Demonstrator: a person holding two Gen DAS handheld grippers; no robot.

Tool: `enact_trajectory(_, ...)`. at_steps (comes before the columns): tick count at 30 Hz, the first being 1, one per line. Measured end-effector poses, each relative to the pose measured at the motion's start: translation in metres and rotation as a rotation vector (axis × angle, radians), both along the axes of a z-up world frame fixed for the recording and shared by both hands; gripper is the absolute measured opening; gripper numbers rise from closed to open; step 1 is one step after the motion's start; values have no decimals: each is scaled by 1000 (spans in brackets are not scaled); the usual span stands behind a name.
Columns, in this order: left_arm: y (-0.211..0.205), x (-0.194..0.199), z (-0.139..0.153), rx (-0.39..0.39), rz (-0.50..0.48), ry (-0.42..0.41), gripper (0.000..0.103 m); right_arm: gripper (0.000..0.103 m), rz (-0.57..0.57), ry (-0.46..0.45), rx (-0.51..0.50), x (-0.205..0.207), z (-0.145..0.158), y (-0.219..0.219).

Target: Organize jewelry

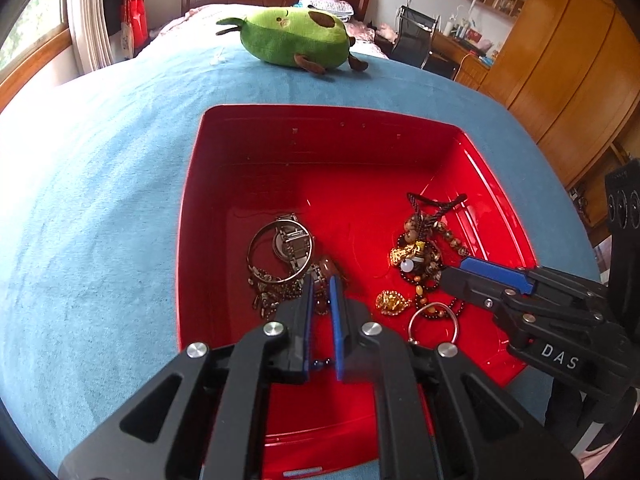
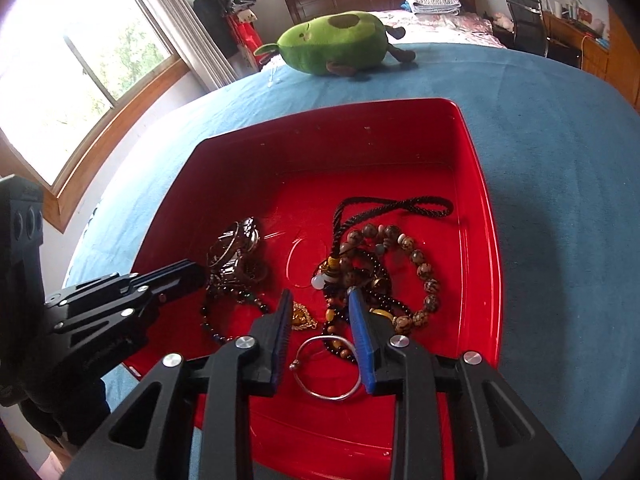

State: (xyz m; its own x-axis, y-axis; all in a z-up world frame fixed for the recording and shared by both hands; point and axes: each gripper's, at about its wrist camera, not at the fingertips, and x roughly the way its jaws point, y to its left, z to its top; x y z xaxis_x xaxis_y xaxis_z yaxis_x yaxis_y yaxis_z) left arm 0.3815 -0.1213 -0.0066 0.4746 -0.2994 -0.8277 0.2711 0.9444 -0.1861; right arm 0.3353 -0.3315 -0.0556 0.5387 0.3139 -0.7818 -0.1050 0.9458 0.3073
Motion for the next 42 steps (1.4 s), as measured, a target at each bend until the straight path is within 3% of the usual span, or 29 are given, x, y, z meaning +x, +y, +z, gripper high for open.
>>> enact_trajectory(4, 3, -7, 8, 16, 21, -38, 28, 37, -10, -24, -2, -6, 7, -2)
enact_trajectory(7, 5, -13, 14, 29, 32, -69, 30, 40, -21, -45, -19, -11, 13, -4)
enact_trajectory(13, 9, -28, 24, 52, 53, -128, 53, 66, -35, -78, -42, -21, 22, -3)
enact_trajectory(15, 10, -34, 28, 60, 59, -154, 61, 79, -42, -91, -52, -25, 24, -3)
enact_trajectory(21, 17, -54, 37, 61, 77, -203, 80, 96, -40, -123, -67, -38, 33, -2)
enact_trajectory(29, 25, -82, 57, 66, 94, -292, 91, 99, -45, -151, -102, -58, 42, -1)
enact_trajectory(38, 32, -104, 63, 83, 114, -311, 95, 99, -61, -168, -158, -80, 49, 5)
enact_trajectory(42, 37, -112, 62, 93, 135, -297, 95, 99, -72, -152, -134, -89, 51, 4)
